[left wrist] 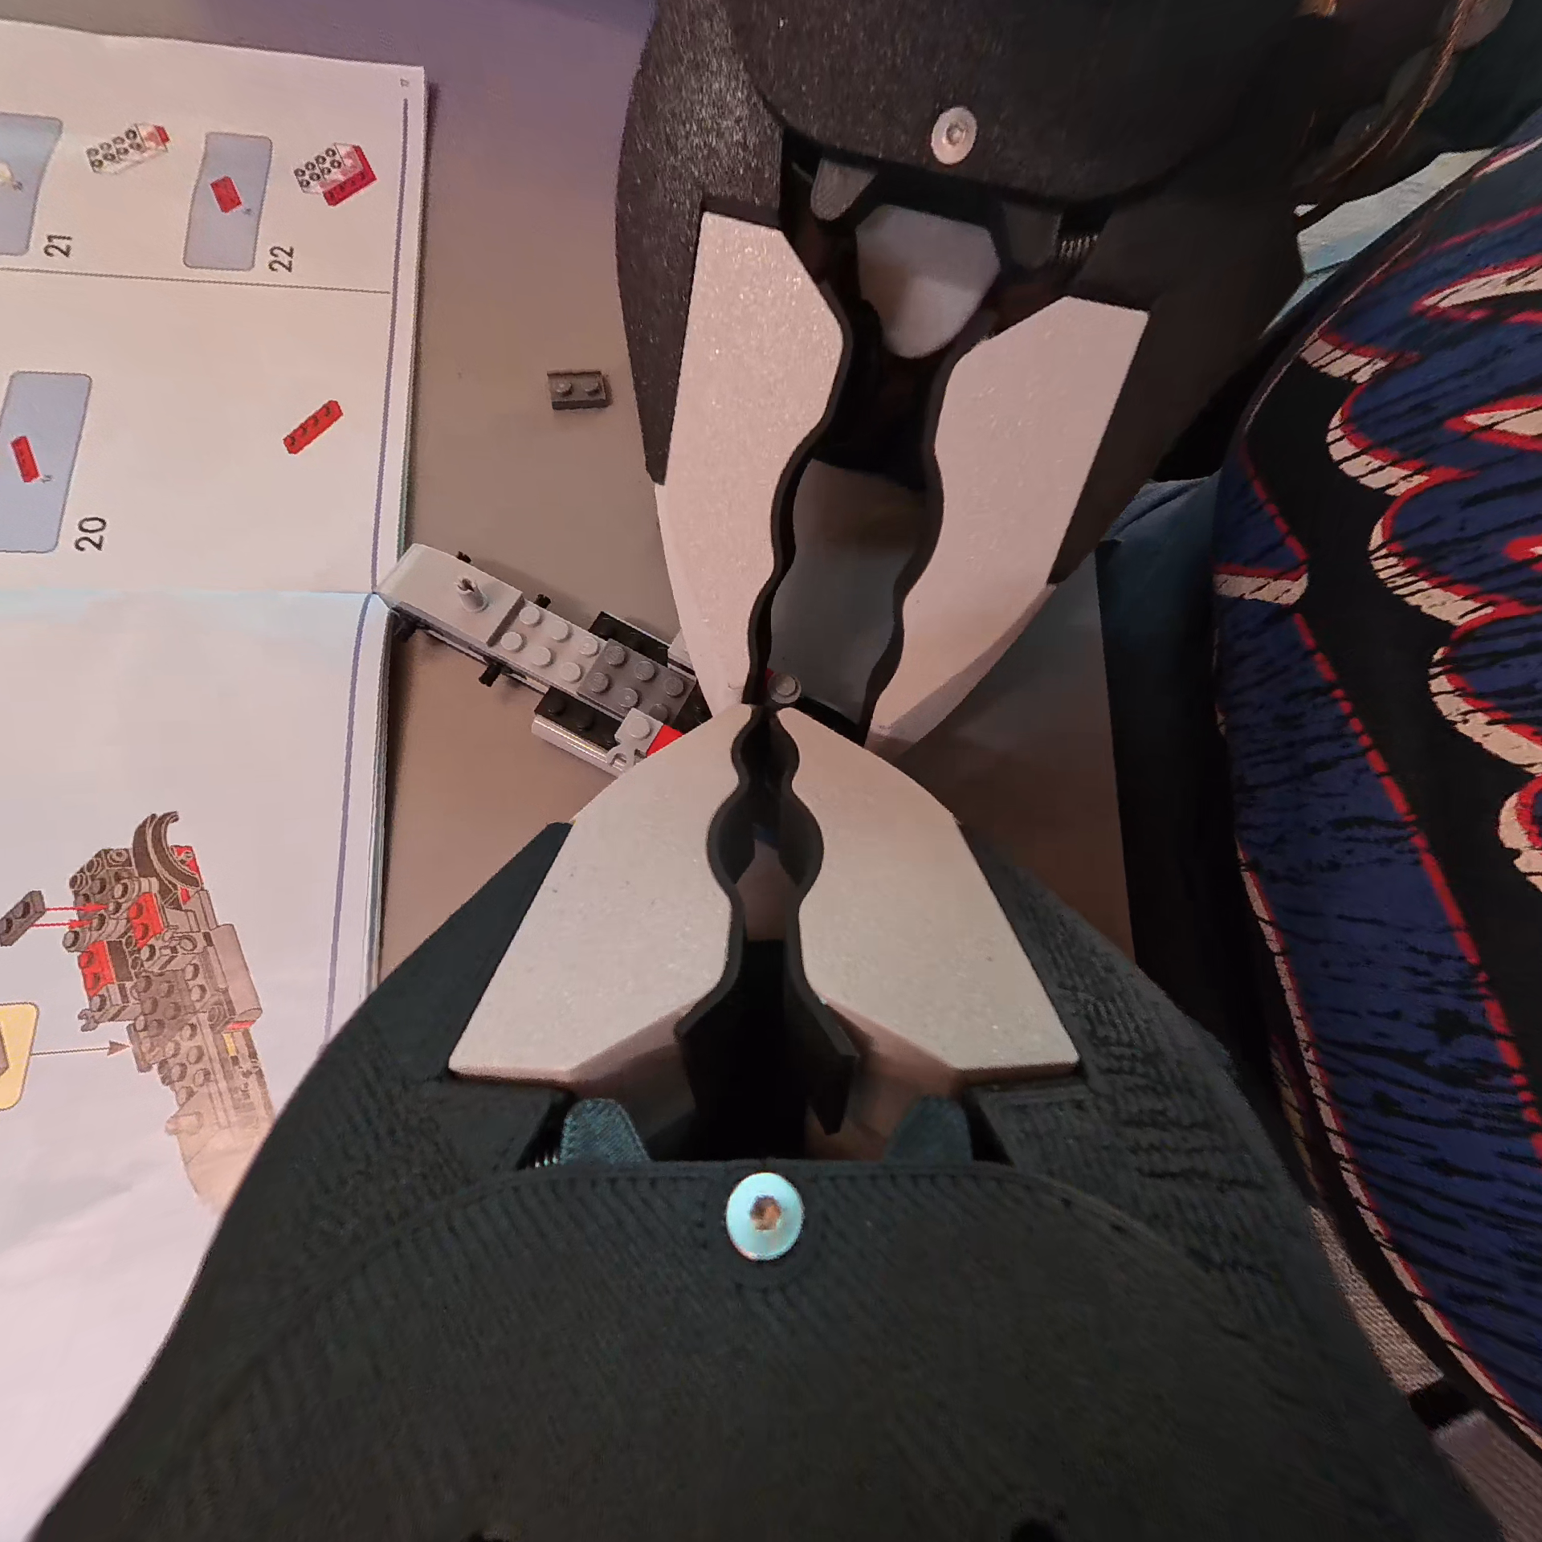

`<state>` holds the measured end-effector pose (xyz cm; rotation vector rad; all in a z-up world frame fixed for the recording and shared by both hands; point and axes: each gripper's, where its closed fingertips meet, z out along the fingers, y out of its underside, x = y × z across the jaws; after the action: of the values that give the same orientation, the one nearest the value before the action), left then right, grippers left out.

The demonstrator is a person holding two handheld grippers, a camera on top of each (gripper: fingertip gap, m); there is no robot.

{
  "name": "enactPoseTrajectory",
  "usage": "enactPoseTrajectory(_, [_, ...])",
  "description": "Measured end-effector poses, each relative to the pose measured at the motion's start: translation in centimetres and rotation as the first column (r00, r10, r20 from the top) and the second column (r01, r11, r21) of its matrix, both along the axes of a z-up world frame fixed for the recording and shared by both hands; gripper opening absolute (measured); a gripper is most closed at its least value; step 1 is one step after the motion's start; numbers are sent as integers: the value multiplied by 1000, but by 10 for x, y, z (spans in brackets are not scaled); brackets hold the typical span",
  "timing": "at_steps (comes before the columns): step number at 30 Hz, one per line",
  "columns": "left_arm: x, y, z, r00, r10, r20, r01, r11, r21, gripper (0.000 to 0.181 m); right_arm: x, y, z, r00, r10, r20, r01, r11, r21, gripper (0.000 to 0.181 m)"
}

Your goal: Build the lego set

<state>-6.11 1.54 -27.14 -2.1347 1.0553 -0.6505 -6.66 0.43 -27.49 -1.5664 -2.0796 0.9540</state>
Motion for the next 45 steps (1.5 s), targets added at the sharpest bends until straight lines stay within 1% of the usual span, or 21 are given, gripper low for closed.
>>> enactPoseTrajectory(6, [0,0,0,1000,5,-11,-5,1000,-31,2,0,0,0,1000,4,8,-4,1000,-10,26])
enactPoseTrajectory(10, [-1,0,2,1000,-18,-13,18,1000,20,1,-1,0,1,1000,12,-7,-13,1000,-26,28])
enactPoseTrajectory(11, [-4,0,4,1000,-2,-19,2,1000,21,0,-3,0,6,1000,2,-28,-3,999,-51,37])
enactPoseTrajectory(12, [-7,1,10,1000,23,-7,-23,999,37,0,-4,1,14,998,-11,-63,6,997,-83,41])
enactPoseTrajectory(14, [-14,1,28,996,65,62,-70,994,79,0,-5,5,31,989,-36,-141,18,992,-125,42])
enactPoseTrajectory(16, [-26,-1,34,991,106,77,-112,990,83,12,1,13,38,985,-43,-169,23,992,-121,42])
enactPoseTrajectory(17, [-29,-4,33,990,121,77,-126,989,71,16,6,18,36,986,-42,-160,26,995,-100,42])
enactPoseTrajectory(19, [-28,-10,28,987,134,89,-137,990,32,35,16,29,28,992,-45,-118,39,998,-48,41])
enactPoseTrajectory(21, [-21,-13,20,985,149,81,-150,989,3,50,27,37,21,996,-41,-84,39,999,-19,33])
enactPoseTrajectory(23, [-15,-13,11,984,174,37,-174,985,-3,52,36,49,17,998,-41,-56,41,999,13,24])
enactPoseTrajectory(26, [-17,-10,-5,976,205,-79,-205,979,4,52,49,58,10,1000,-8,13,8,1000,24,23])
enactPoseTrajectory(28, [-17,-9,-10,976,192,-104,-194,981,-10,49,52,61,6,999,6,38,-7,1000,30,23])
enactPoseTrajectory(29, [-16,-9,-11,979,173,-113,-175,985,-9,42,51,58,5,999,26,31,-27,999,23,22])
enactPoseTrajectory(31, [-16,-7,-12,983,134,-129,-134,991,8,37,43,46,6,997,78,-14,-78,997,10,22])
enactPoseTrajectory(33, [-16,-7,-12,987,90,-133,-88,996,21,30,33,38,6,990,130,-61,-127,991,46,25])
enactPoseTrajectory(35, [-17,-8,-12,989,38,-146,-32,999,42,27,26,31,8,975,195,-106,-186,979,87,32])
enactPoseTrajectory(37, [-19,-8,-13,987,-24,-161,36,997,70,26,18,28,10,956,264,-131,-251,962,108,43])
enactPoseTrajectory(39, [-19,-8,-13,984,-81,-161,94,993,74,26,12,28,9,930,347,-120,-331,934,137,56])
enactPoseTrajectory(42, [-19,-9,-13,978,-142,-151,153,986,68,26,3,34,1,881,471,-35,-456,867,202,73])
enactPoseTrajectory(45, [-19,-10,-13,975,-173,-142,186,980,77,26,-6,29,-9,816,577,38,-572,796,197,74])
